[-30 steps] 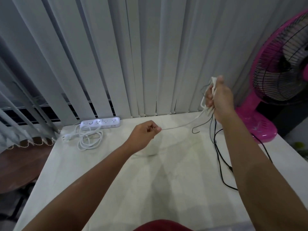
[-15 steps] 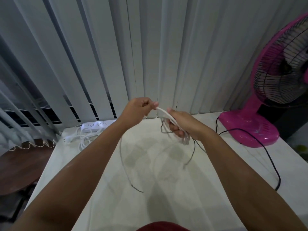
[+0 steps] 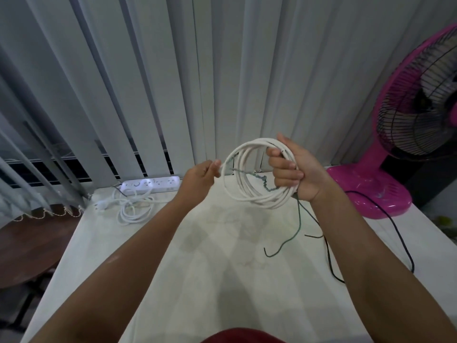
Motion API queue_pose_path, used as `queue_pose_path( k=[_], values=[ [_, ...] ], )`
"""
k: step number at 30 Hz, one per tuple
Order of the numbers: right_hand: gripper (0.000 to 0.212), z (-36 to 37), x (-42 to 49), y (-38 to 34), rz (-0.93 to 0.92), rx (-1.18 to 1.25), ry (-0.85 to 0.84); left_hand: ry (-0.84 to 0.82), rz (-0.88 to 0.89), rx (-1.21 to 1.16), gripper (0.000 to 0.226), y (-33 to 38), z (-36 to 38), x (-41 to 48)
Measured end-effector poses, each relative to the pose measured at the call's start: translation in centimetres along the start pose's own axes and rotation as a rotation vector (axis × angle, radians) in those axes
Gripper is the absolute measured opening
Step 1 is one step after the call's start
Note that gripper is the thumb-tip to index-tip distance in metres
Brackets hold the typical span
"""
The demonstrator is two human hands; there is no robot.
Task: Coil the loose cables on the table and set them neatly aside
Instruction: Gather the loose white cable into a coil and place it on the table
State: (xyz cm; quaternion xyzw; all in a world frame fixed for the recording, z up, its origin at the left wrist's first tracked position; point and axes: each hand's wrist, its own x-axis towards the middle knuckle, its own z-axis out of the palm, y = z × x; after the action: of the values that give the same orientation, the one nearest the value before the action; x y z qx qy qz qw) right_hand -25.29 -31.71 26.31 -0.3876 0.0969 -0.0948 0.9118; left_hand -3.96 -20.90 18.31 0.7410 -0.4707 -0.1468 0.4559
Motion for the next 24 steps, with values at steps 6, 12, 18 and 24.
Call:
queue_pose_path(
  k=[6,12,18,24],
  values=[
    [0.049,-1.3,0.8,-0.4,-0.278,0.137,0.267,-0.179,0.044,0.429,0.035,0.5,3.3,-3.9],
    [0.049,-2.7,2.0,1.1,-0.422,-0.191,0.767,-0.516,0.303,0.712,0.034,3.8,4.9,-7.4],
    [0.047,-2.6,2.9,3.8,-0.344,-0.568,0.821,-0.580,0.372,0.543,0.023,8.5,1.9,-6.1],
    [0.047,-1.8,3.1,5.4,-0.224,-0.835,0.742,-0.636,0.254,0.135,0.012,10.6,-1.0,-3.1]
  ],
)
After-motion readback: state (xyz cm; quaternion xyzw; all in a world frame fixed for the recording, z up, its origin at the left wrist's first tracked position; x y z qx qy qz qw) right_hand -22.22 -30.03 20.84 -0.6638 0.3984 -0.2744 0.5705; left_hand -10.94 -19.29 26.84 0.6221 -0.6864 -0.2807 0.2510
